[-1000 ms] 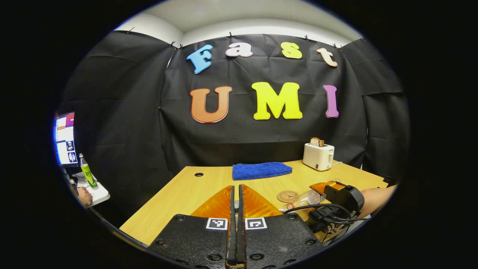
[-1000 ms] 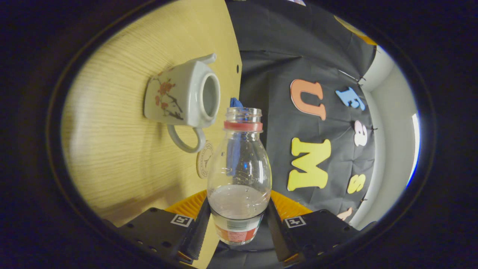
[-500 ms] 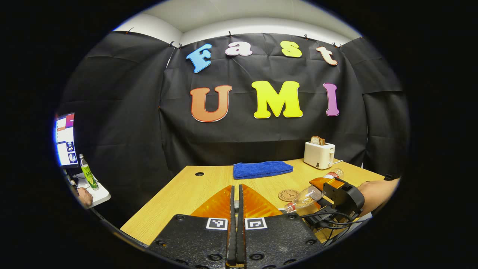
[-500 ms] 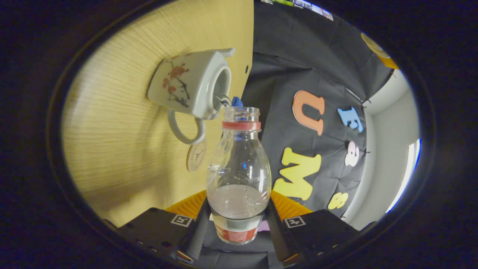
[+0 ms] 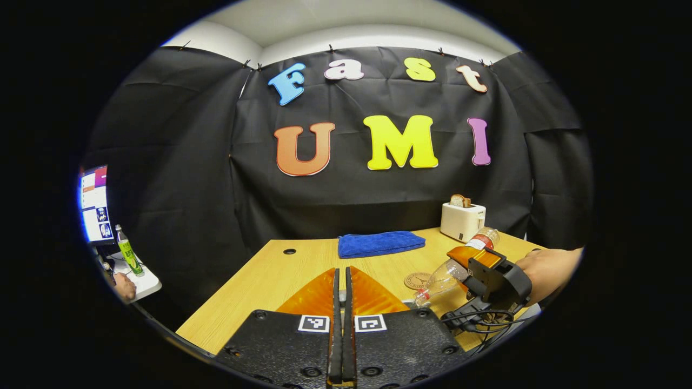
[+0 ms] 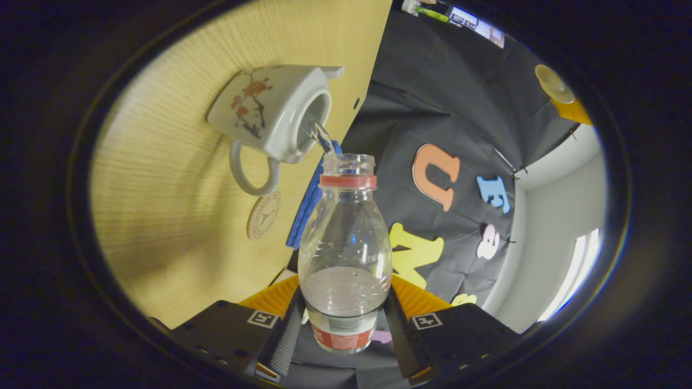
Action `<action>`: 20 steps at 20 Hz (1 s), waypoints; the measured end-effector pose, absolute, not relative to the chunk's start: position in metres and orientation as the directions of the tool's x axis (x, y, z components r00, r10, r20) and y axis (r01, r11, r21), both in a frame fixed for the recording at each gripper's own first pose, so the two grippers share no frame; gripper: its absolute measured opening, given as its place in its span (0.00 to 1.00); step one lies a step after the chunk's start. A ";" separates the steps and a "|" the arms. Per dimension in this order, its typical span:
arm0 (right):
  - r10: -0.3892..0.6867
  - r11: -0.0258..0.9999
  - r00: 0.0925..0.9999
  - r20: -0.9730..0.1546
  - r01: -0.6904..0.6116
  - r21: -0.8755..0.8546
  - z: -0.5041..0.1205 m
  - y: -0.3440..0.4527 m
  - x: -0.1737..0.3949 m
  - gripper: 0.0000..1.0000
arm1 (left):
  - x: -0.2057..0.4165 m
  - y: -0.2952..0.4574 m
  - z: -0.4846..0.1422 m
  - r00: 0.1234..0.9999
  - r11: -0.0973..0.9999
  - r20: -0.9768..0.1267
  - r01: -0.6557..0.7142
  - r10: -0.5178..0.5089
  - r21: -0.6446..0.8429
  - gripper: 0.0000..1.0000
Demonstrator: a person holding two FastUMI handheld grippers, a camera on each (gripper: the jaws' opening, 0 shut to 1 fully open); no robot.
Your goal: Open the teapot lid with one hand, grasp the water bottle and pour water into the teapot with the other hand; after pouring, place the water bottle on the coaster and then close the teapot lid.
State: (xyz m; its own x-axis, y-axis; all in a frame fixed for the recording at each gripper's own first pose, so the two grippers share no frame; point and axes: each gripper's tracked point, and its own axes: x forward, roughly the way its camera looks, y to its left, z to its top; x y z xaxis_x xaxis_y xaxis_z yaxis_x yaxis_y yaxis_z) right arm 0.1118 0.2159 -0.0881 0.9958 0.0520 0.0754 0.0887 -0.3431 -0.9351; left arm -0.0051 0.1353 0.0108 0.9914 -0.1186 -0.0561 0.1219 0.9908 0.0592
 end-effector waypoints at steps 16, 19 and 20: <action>0.149 -0.437 0.971 0.186 0.234 -0.869 -0.059 0.234 0.107 0.75 | -0.002 0.138 0.007 0.993 0.993 -0.067 0.101 -0.096 0.069 0.03; 0.135 -0.444 0.973 0.187 0.228 -0.866 -0.057 0.228 0.110 0.76 | -0.001 0.137 0.007 0.993 0.992 -0.071 0.098 -0.093 0.079 0.03; 0.132 -0.450 0.971 0.197 0.236 -0.861 -0.053 0.229 0.111 0.76 | -0.001 0.136 0.006 0.993 0.992 -0.071 0.100 -0.095 0.081 0.03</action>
